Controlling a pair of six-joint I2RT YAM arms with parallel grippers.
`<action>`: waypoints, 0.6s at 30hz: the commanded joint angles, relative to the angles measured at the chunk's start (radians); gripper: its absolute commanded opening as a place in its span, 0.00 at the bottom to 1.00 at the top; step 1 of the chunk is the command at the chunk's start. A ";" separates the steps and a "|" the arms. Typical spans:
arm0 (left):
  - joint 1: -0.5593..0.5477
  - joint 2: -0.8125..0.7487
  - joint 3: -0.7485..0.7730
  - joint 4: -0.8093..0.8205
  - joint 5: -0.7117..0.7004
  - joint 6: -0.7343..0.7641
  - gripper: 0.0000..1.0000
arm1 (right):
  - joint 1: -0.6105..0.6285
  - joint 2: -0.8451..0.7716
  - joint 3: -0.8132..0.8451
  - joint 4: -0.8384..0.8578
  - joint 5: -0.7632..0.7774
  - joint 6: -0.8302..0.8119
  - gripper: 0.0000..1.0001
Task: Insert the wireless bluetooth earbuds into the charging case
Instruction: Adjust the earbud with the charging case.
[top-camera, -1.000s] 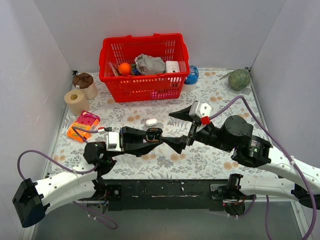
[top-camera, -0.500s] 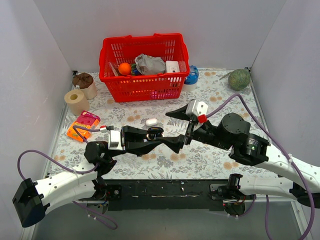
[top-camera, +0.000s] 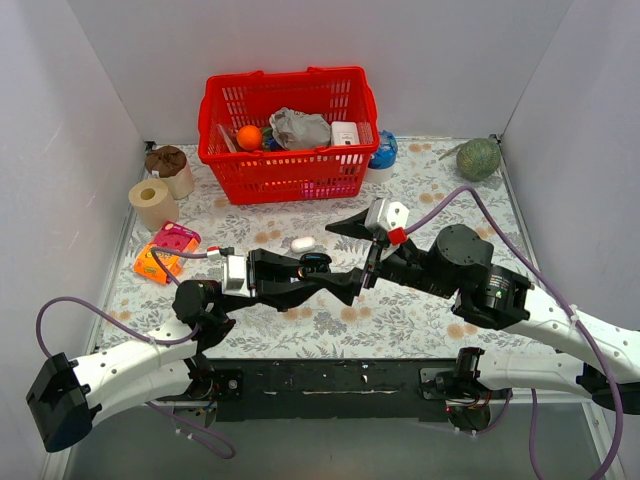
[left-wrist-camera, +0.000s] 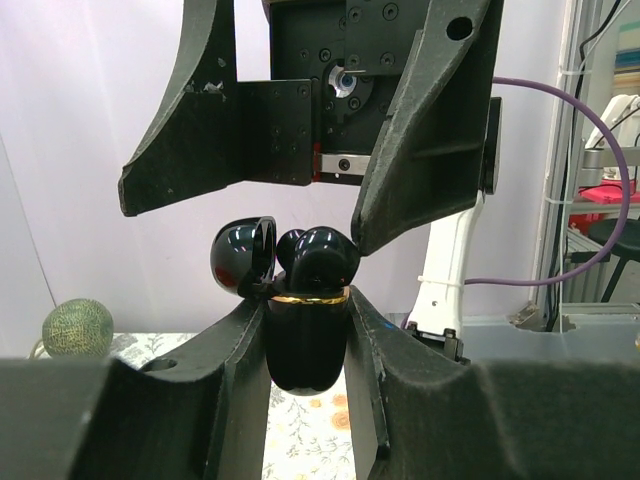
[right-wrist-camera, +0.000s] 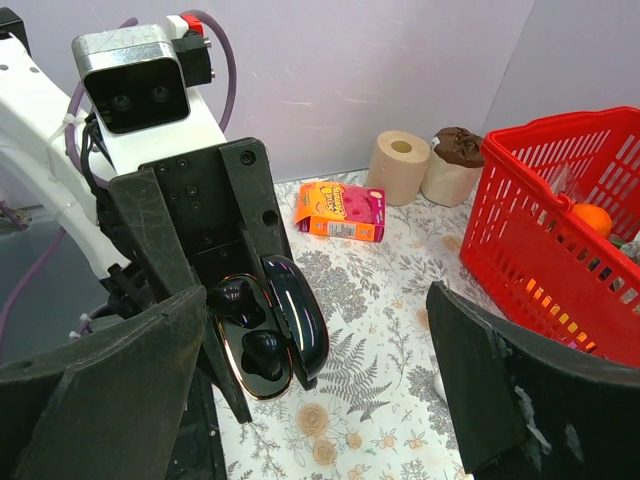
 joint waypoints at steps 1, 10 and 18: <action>-0.004 -0.002 0.038 0.002 -0.007 -0.004 0.00 | 0.003 -0.009 0.046 0.067 0.003 -0.001 0.98; -0.004 0.012 0.045 0.005 -0.003 -0.013 0.00 | 0.003 0.023 0.069 0.065 0.027 -0.001 0.98; -0.004 0.014 0.045 0.009 -0.001 -0.021 0.00 | 0.004 0.040 0.080 0.077 0.038 -0.001 0.98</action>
